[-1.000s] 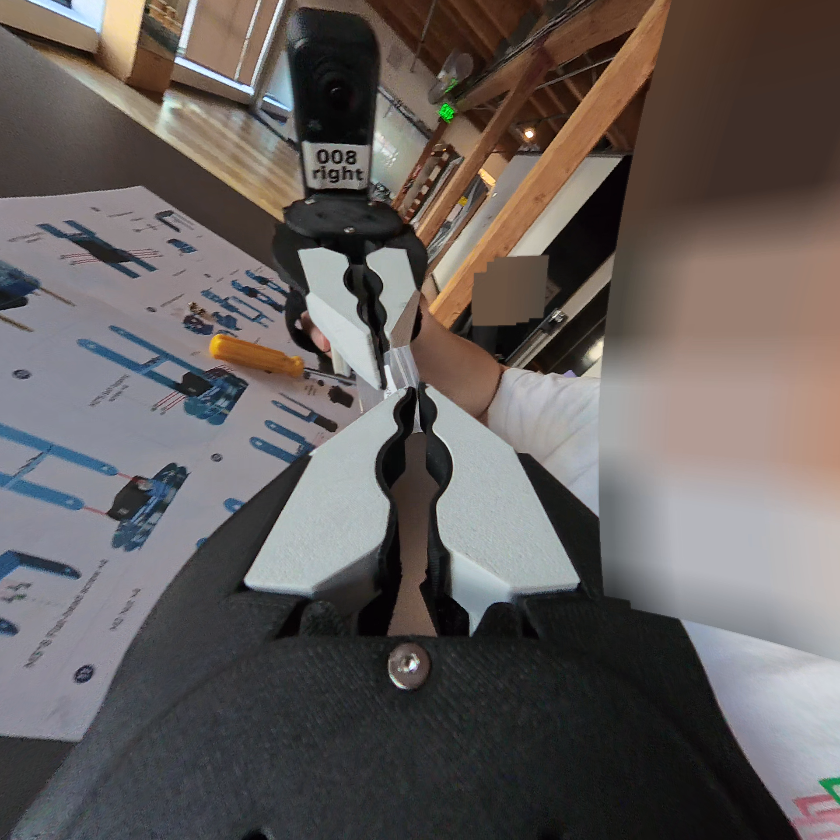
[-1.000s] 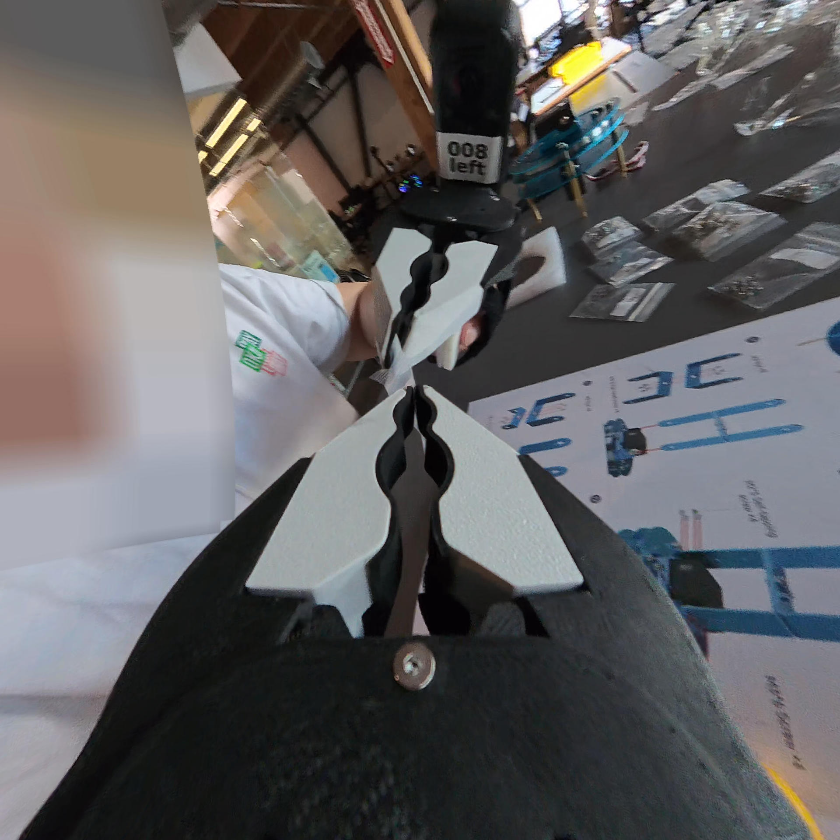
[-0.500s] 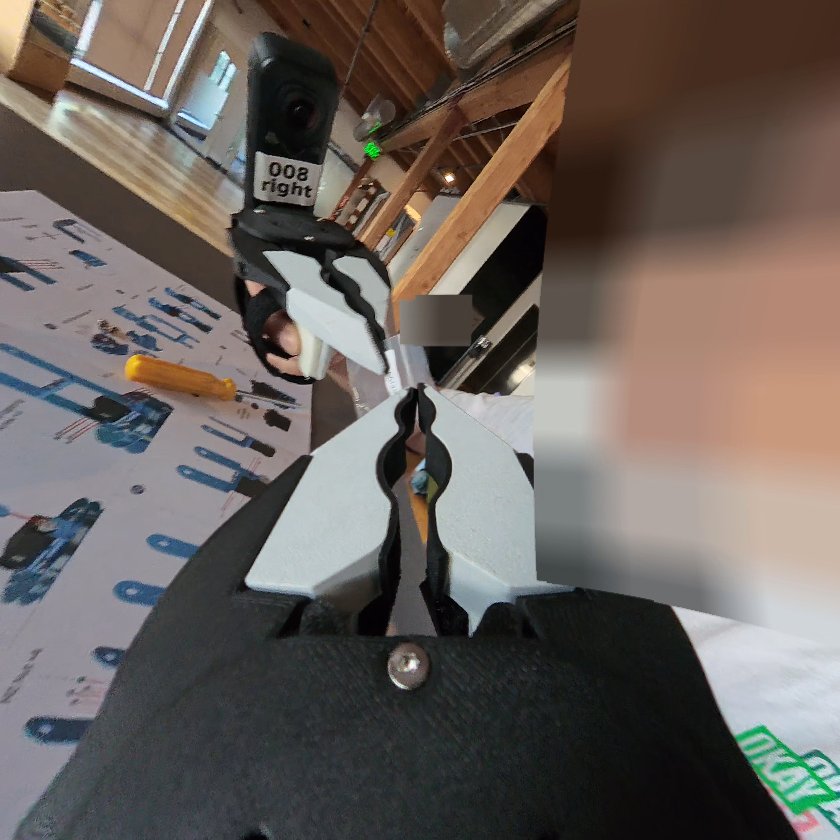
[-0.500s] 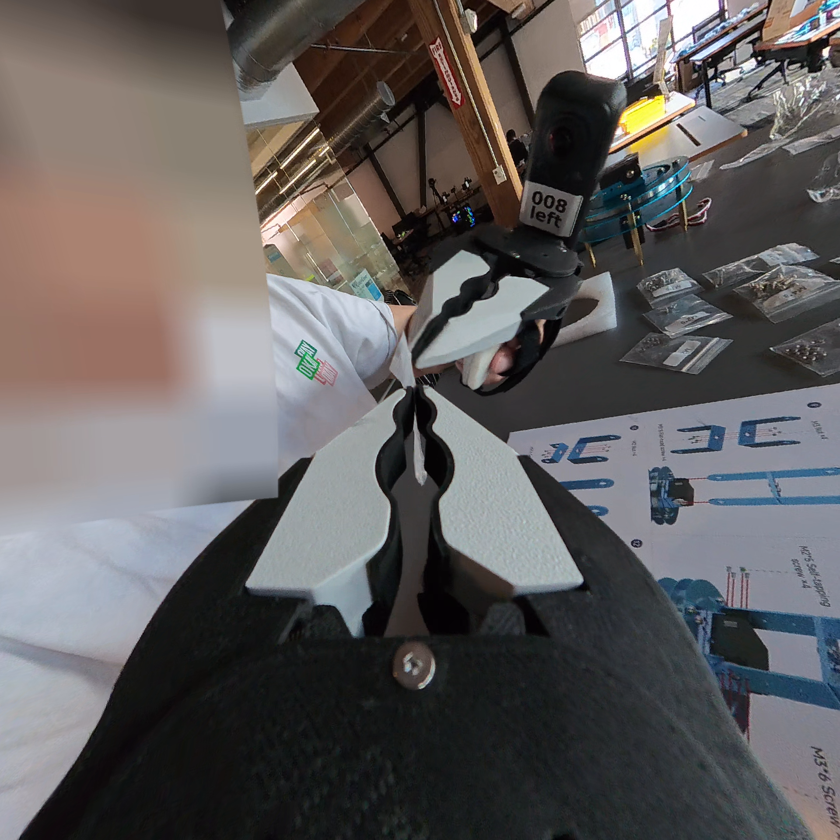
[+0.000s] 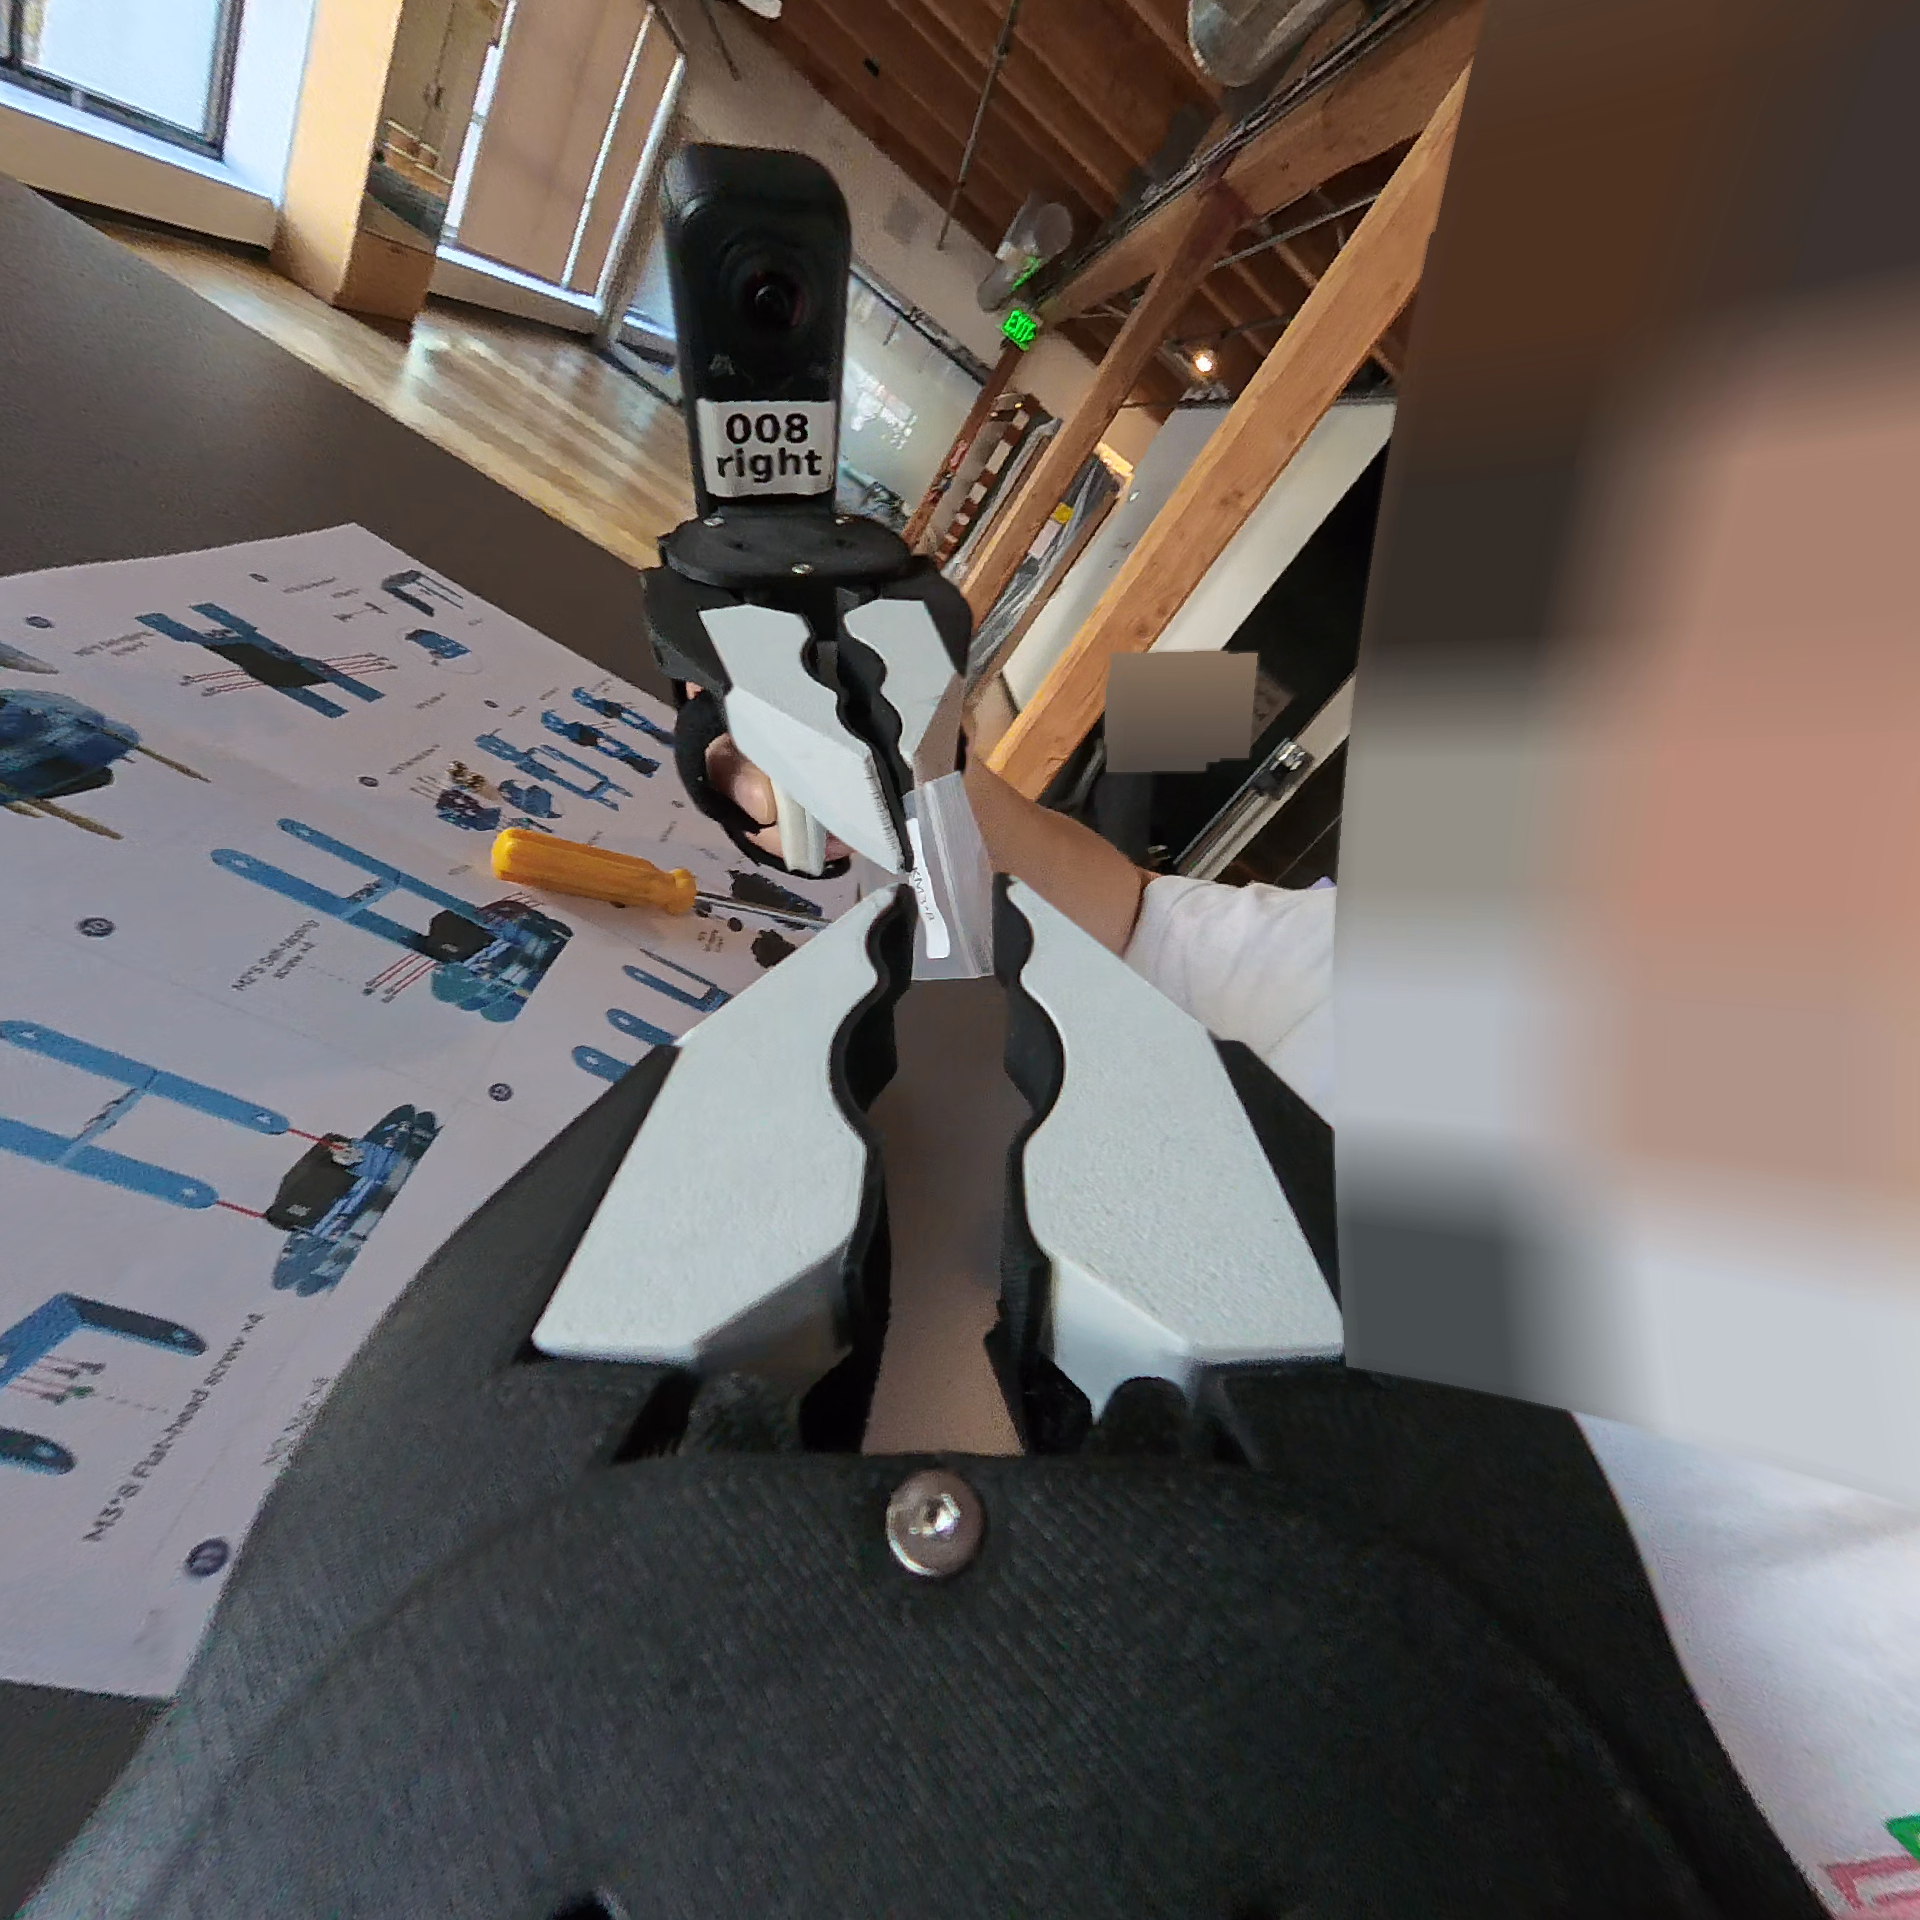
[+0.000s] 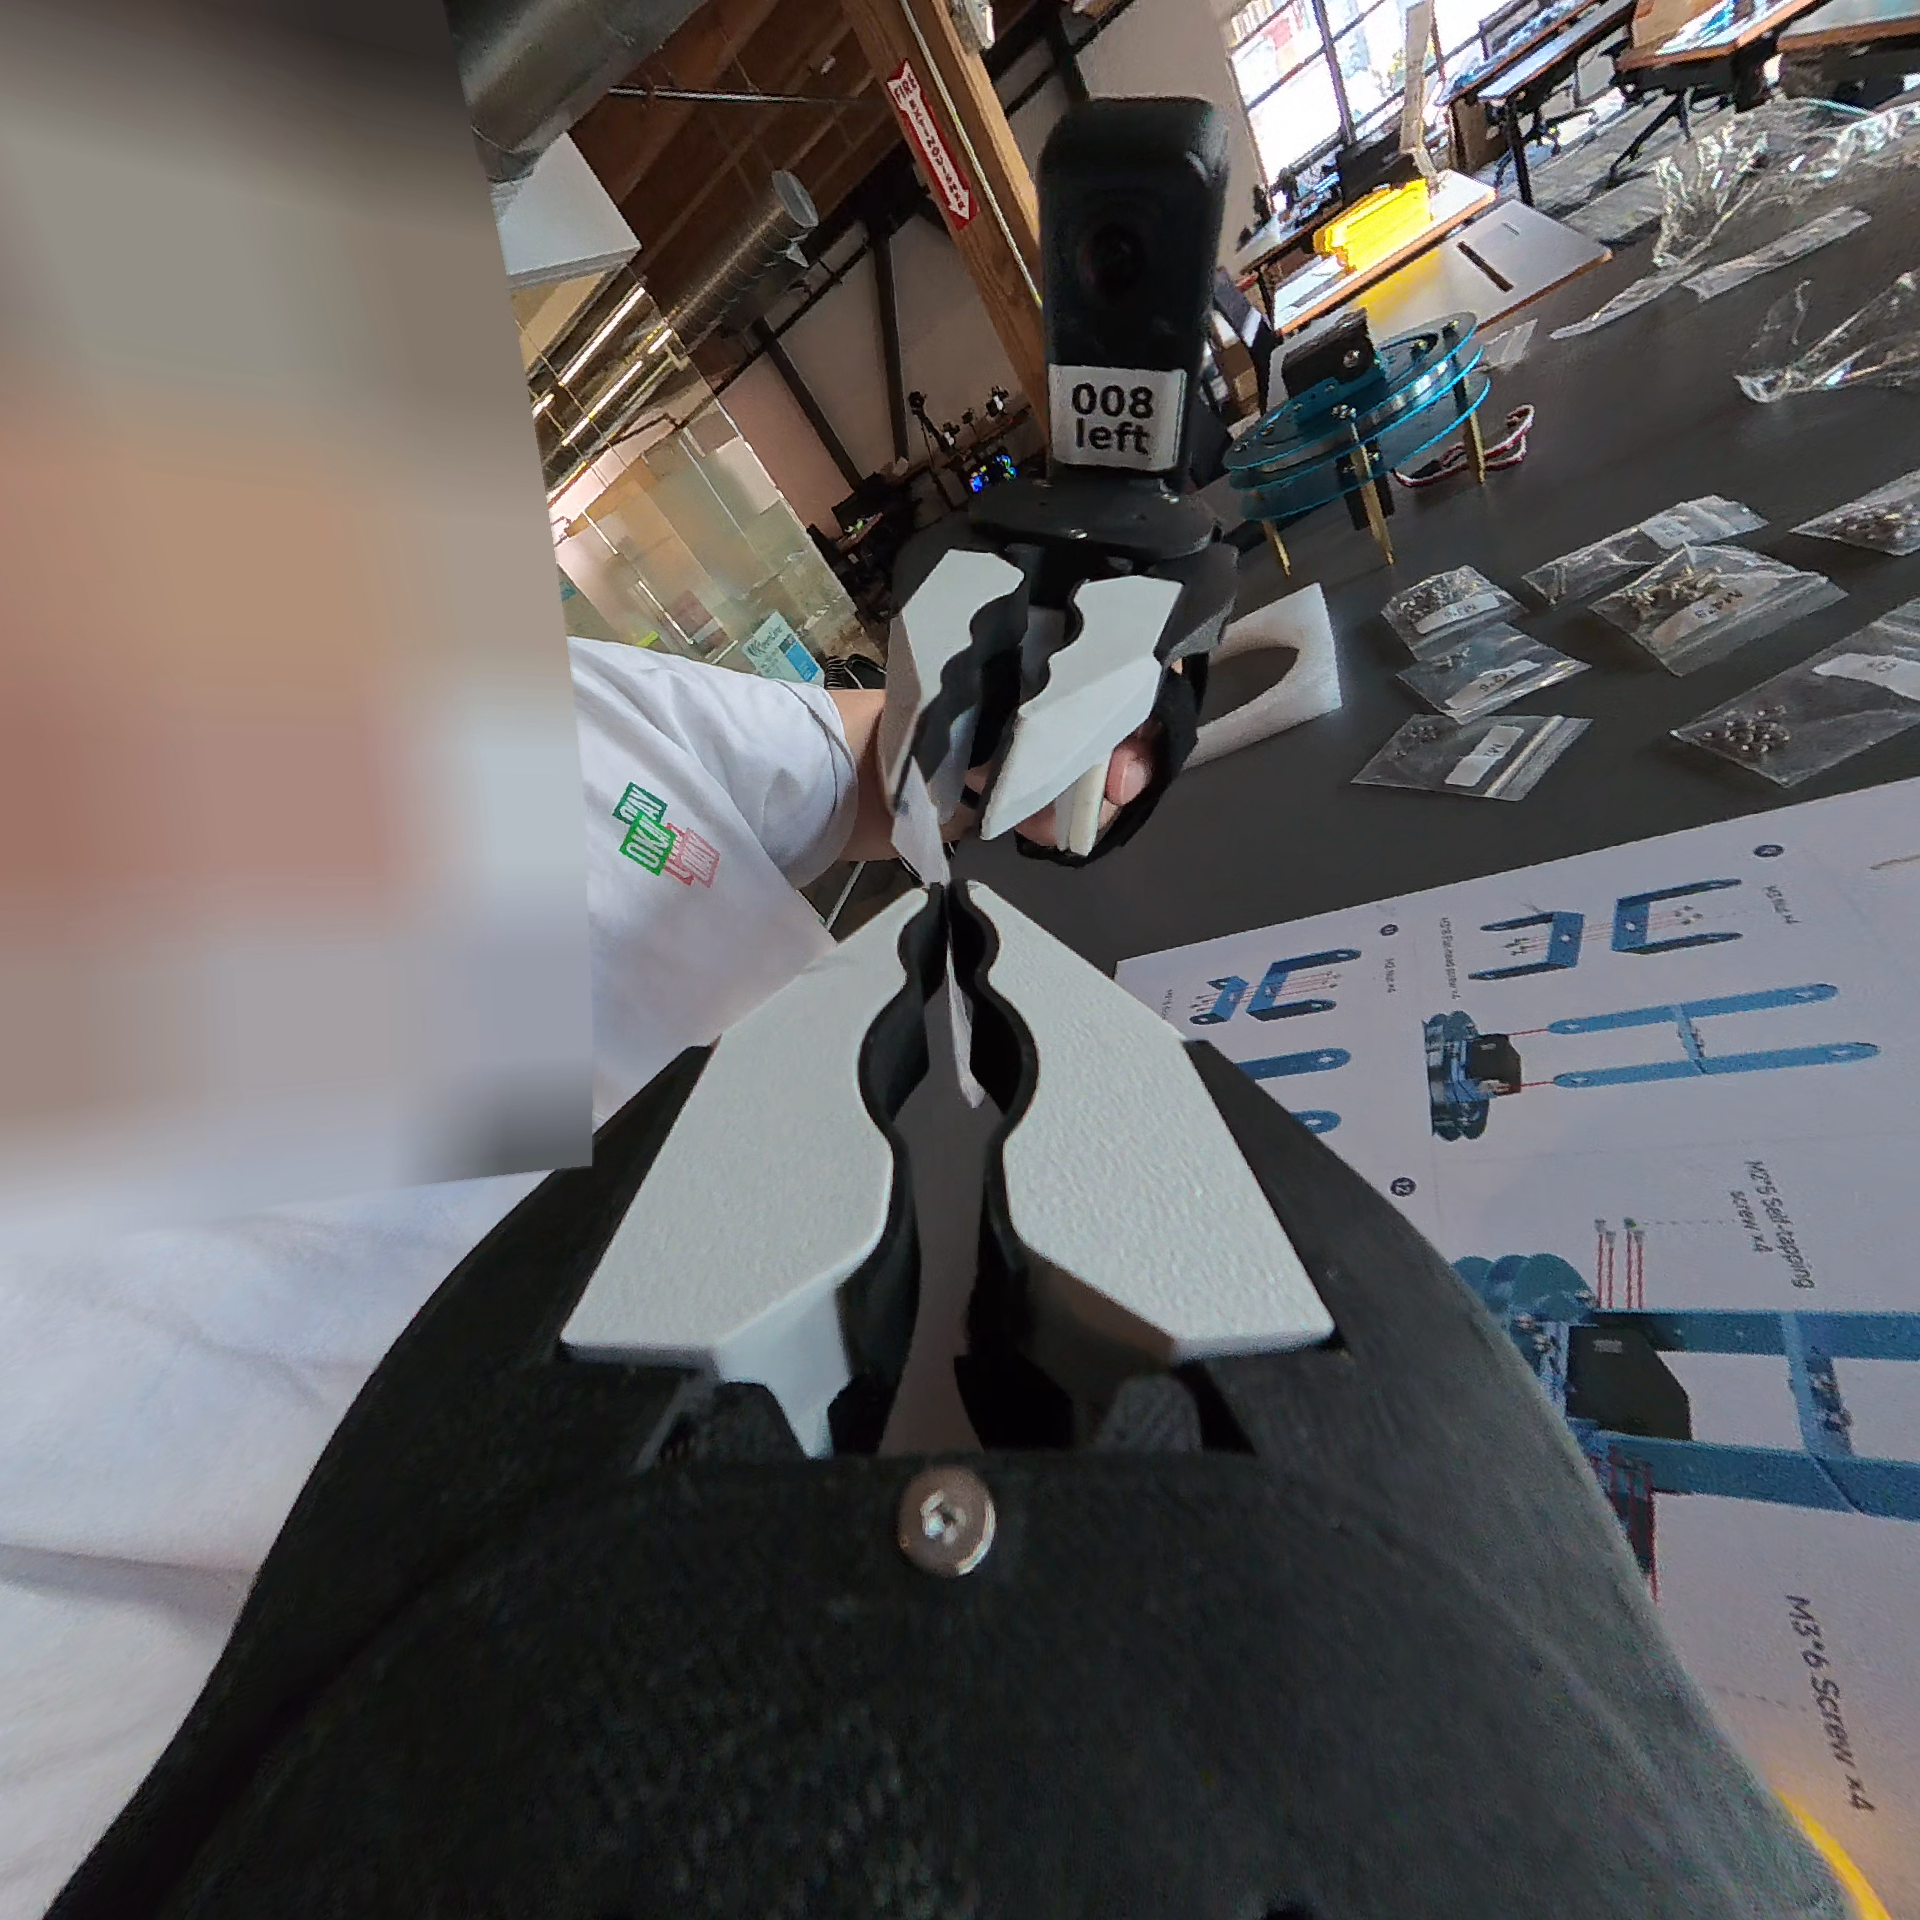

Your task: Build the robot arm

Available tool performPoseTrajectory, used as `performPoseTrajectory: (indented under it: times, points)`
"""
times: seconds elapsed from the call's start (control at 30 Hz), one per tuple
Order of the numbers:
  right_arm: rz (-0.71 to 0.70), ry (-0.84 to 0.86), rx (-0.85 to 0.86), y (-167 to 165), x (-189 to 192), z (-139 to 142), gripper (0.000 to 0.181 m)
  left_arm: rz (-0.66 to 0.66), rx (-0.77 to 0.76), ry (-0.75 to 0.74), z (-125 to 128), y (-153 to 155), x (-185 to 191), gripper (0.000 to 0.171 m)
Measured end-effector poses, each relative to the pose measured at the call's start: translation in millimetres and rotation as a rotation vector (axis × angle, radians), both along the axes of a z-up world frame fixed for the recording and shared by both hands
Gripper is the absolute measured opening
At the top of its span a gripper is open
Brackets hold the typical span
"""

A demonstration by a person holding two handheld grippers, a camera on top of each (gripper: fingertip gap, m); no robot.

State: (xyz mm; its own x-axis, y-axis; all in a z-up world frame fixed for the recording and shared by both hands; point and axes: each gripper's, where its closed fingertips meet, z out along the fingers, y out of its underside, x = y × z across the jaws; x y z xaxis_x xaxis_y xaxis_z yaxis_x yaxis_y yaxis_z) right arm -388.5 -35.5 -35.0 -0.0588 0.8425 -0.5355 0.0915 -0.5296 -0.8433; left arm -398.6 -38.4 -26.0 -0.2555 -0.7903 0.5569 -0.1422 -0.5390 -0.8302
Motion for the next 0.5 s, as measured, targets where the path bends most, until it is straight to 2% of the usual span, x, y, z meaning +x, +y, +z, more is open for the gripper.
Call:
performPoseTrajectory:
  times: [0.03,0.33,0.5]
  points:
    - [-0.003,-0.006,0.000,1,0,-1,0.000,0.009,0.008,0.008,-1,1,0,0.011]
    - [-0.009,-0.055,0.008,2,-3,-11,0.000,0.015,-0.030,0.028,-5,4,1,0.010]
    - [-0.009,-0.055,0.014,1,-3,-10,0.000,0.012,-0.022,0.050,-10,3,3,0.001]
